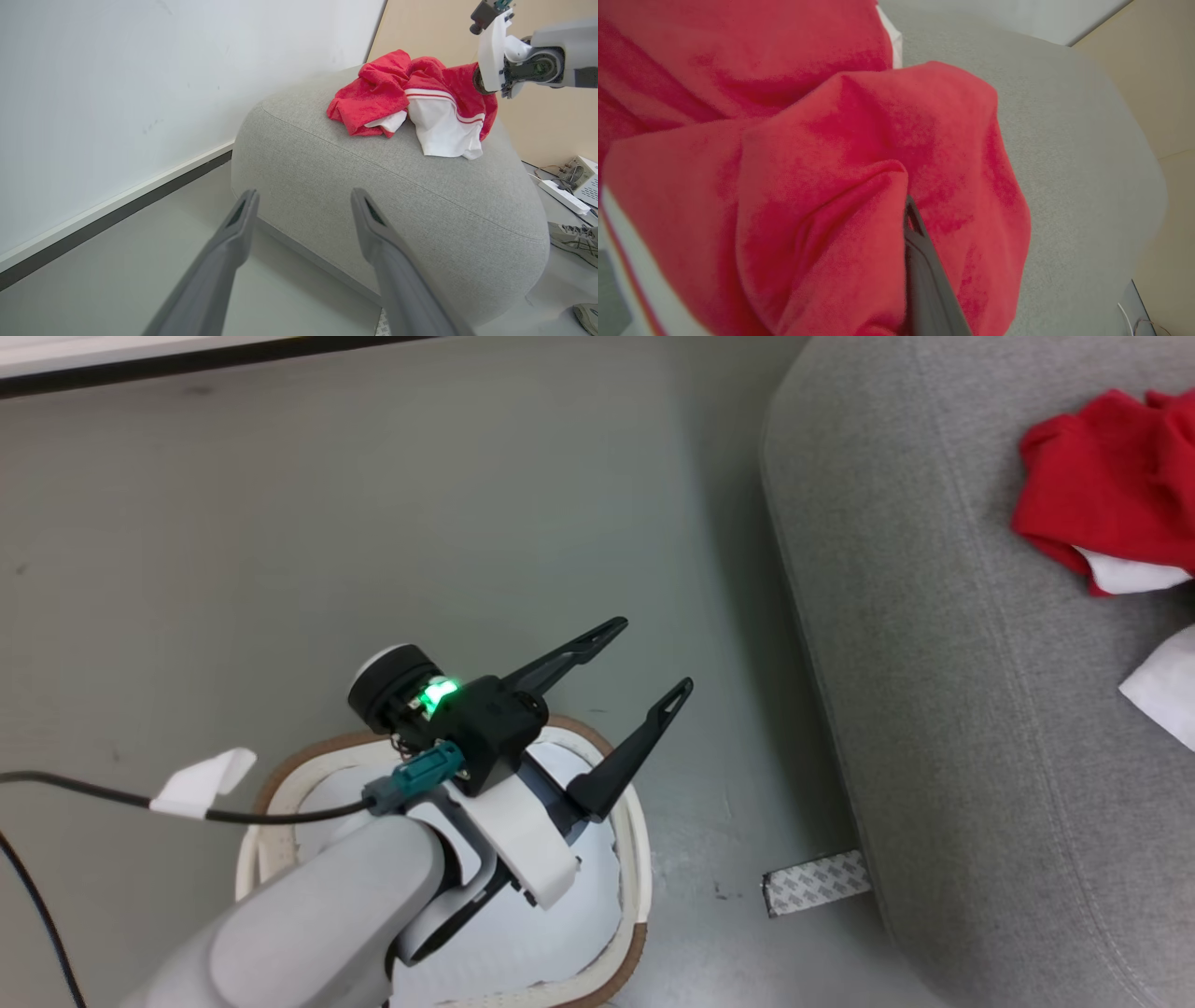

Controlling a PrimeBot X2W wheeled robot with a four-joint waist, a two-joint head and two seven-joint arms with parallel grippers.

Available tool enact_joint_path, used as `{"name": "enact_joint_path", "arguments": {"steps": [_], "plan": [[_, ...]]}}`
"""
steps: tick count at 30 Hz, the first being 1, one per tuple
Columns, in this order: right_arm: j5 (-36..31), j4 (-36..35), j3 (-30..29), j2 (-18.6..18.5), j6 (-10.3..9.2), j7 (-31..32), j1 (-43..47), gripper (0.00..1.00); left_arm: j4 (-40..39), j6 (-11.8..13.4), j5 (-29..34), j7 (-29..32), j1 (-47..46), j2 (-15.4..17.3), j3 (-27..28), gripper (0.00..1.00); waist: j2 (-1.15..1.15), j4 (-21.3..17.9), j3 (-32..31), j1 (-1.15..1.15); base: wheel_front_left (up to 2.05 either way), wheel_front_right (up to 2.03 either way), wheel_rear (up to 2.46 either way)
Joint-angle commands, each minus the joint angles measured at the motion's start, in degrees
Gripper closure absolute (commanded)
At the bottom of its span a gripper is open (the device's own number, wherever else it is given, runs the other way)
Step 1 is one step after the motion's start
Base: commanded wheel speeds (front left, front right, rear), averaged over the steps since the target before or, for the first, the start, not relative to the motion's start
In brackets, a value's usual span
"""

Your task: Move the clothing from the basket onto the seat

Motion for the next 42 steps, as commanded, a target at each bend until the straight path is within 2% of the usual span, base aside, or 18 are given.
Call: {"name": "enact_joint_path", "arguments": {"steps": [1,2,3,7,9,14,15,18,21,24,26,29,32,35,38,42], "plan": [[0.7,1.2,0.7,-0.4,-0.13,0.9,-0.9,0.56,0.5,0.0,-0.5,-0.5,-0.5,-0.1,0.2,0.0,0.0,0.7,-0.4,-0.02,0.0,0.0,0.0],[1.1,1.8,1.6,-0.6,-0.13,1.2,-1.1,0.2,0.7,0.1,-0.6,-0.7,-0.3,-0.2,0.3,0.0,0.0,0.7,-0.9,-0.02,0.0,0.0,0.0],[1.5,2.3,2.6,-0.8,-0.13,1.4,-1.2,0.0,1.0,0.2,-0.8,-1.0,-0.1,-0.2,0.3,0.0,0.0,0.7,-1.5,-0.02,0.0,0.0,0.0],[4.1,1.4,10.0,-1.5,-0.13,5.0,0.9,0.0,2.8,0.5,-1.9,-2.6,2.1,-0.5,0.5,0.0,0.0,0.3,-5.8,-0.02,0.0,0.0,0.0],[7.2,-0.6,14.1,-3.0,-0.13,7.3,2.5,0.0,3.8,0.9,-2.3,-3.6,3.2,-0.7,0.7,0.0,0.0,0.2,-8.5,-0.02,0.0,0.0,0.0],[15.7,-12.6,22.6,-9.6,-0.13,11.7,8.2,0.0,5.6,2.6,-4.9,-5.8,7.6,-0.4,2.5,0.0,0.0,0.3,-15.7,-0.02,0.0,0.0,0.0],[15.7,-12.6,22.6,-9.6,-0.13,11.7,8.2,0.0,5.6,2.6,-4.9,-5.8,7.6,-0.4,2.5,0.0,0.0,0.3,-15.7,-0.02,0.0,0.0,0.0],[20.4,-21.8,24.0,-13.8,-0.13,14.8,12.0,0.0,5.9,4.0,-6.3,-6.9,10.6,0.4,4.4,0.0,0.0,0.8,-19.5,-0.02,0.0,0.0,0.0],[24.8,-31.0,21.9,-16.6,-0.13,16.3,15.5,0.0,5.3,5.3,-8.2,-7.5,13.6,1.3,7.2,0.0,0.0,2.0,-23.0,-0.02,0.0,0.0,0.0],[27.9,-39.9,18.5,-16.4,-0.12,16.2,19.4,0.0,4.2,6.6,-9.5,-7.9,16.6,2.8,10.5,0.0,0.0,3.3,-25.8,-0.02,0.0,0.0,0.0],[27.3,-45.1,15.5,-15.3,-0.13,14.5,21.0,0.0,3.4,7.9,-10.3,-8.0,18.6,3.9,13.2,0.0,0.0,4.5,-27.6,-0.02,0.0,0.0,0.0],[24.8,-49.3,11.0,-10.6,-0.13,10.9,24.3,0.0,1.9,9.2,-10.7,-8.0,22.4,5.6,16.9,0.0,0.0,6.1,-29.8,-0.02,0.0,0.0,0.0],[20.8,-52.0,6.1,-4.2,-0.13,6.4,27.3,0.0,0.5,12.1,-10.5,-8.0,26.0,6.6,22.2,0.0,0.0,7.6,-31.0,-0.02,0.0,0.0,0.0],[16.7,-53.3,3.1,3.3,-0.13,1.4,31.8,0.0,-0.4,14.1,-9.6,-8.0,29.7,6.0,26.2,0.0,0.0,9.0,-32.0,-0.02,0.0,0.0,0.0],[13.9,-53.2,2.7,8.9,-0.13,-3.8,35.9,0.0,-0.4,14.4,-8.6,-8.0,33.3,4.6,29.8,0.0,0.0,9.9,-32.5,-0.02,0.0,0.0,0.0],[12.0,-50.7,3.4,14.2,-0.13,-11.3,41.4,0.0,1.2,12.9,-6.4,-8.0,37.0,1.4,34.1,0.0,0.0,11.0,-32.8,-0.02,0.0,0.0,0.0]]}}
